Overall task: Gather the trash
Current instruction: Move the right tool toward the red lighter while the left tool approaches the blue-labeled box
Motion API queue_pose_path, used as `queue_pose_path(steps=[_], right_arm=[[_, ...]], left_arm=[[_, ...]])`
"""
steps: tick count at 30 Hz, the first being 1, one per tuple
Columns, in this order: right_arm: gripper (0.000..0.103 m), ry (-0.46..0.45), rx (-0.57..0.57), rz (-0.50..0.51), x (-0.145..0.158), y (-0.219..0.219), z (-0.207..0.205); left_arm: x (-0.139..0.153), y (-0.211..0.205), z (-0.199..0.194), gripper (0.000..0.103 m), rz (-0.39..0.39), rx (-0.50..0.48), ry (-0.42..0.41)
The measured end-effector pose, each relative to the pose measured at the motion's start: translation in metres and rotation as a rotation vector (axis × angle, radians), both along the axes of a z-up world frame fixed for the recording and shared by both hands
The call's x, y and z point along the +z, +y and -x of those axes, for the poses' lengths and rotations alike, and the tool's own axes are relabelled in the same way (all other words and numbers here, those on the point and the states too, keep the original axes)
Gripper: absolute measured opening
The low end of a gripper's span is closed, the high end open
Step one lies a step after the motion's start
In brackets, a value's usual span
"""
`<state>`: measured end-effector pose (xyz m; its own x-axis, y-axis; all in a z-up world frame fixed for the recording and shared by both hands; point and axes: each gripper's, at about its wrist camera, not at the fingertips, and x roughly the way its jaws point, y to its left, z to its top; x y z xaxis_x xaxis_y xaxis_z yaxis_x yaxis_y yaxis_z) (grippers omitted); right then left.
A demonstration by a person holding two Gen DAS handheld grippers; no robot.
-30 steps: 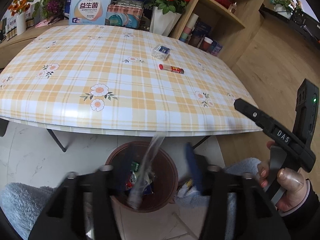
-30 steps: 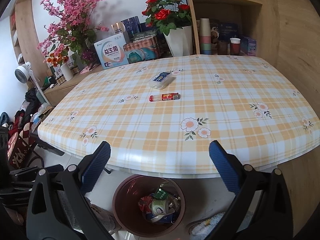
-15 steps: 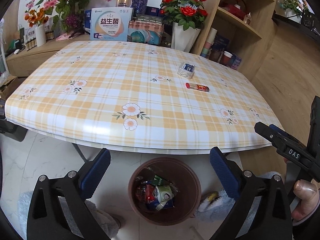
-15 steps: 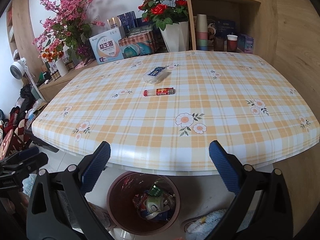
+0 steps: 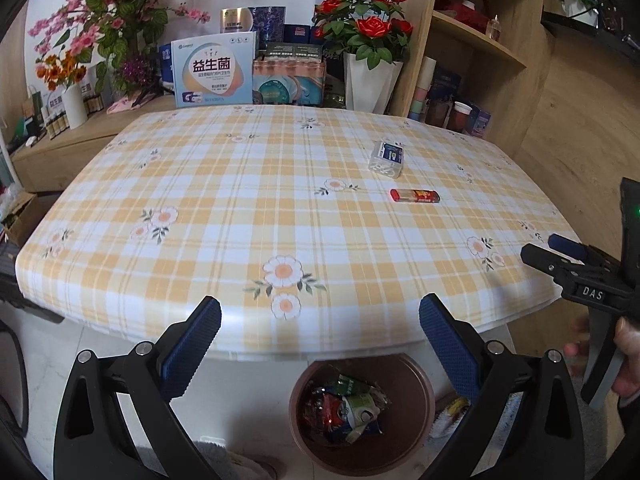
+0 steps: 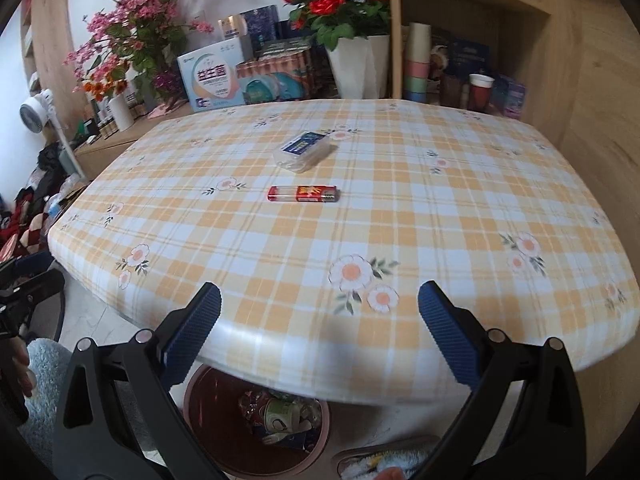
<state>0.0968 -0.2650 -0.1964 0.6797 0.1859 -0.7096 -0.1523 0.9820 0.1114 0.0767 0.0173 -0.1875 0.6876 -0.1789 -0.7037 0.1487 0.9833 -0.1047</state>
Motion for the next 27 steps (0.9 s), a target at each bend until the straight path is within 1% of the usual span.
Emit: queue_pose_path(steps=[3, 6, 9, 11, 12, 13, 14, 17, 21, 25, 27], right_arm=[[0.097, 0.042, 0.037, 0.0, -0.008, -0.003, -0.034], [0.097, 0.052, 0.08, 0.014, -0.014, -0.001, -0.061], [0.097, 0.109, 0.161, 0.058, -0.025, 0.008, -0.097], [0.097, 0.13, 0.199, 0.072, -0.029, 0.012, -0.118], [0.097, 0.133, 0.21, 0.091, -0.031, 0.014, -0.126], [0.097, 0.133, 0.216, 0.141, -0.033, 0.018, -0.137], [0.097, 0.136, 0.22, 0.163, -0.035, 0.019, -0.143], [0.097, 0.211, 0.256, 0.17, -0.046, 0.024, -0.175], [0.097, 0.209, 0.318, 0.186, -0.051, 0.036, -0.193], [0.096, 0.227, 0.373, 0.196, -0.058, 0.048, -0.203], [0.094, 0.229, 0.386, 0.199, -0.06, 0.052, -0.206]], left_arm=[[-0.001, -0.002, -0.018, 0.097, 0.013, -0.019, 0.01], [-0.002, -0.006, -0.038, 0.097, 0.007, -0.031, 0.015], [-0.003, -0.009, -0.059, 0.097, 0.023, -0.047, 0.019], [-0.004, -0.01, -0.071, 0.097, 0.033, -0.049, 0.003], [-0.004, -0.012, -0.076, 0.097, 0.028, -0.048, 0.0], [-0.005, -0.013, -0.084, 0.097, 0.019, -0.046, -0.007], [-0.005, -0.014, -0.09, 0.097, 0.016, -0.043, -0.01], [-0.009, -0.014, -0.106, 0.097, 0.033, -0.04, 0.007], [-0.013, -0.015, -0.12, 0.097, 0.025, -0.041, 0.003], [-0.016, -0.015, -0.127, 0.097, 0.011, -0.034, -0.004], [-0.019, -0.014, -0.132, 0.097, 0.02, -0.024, 0.013]])
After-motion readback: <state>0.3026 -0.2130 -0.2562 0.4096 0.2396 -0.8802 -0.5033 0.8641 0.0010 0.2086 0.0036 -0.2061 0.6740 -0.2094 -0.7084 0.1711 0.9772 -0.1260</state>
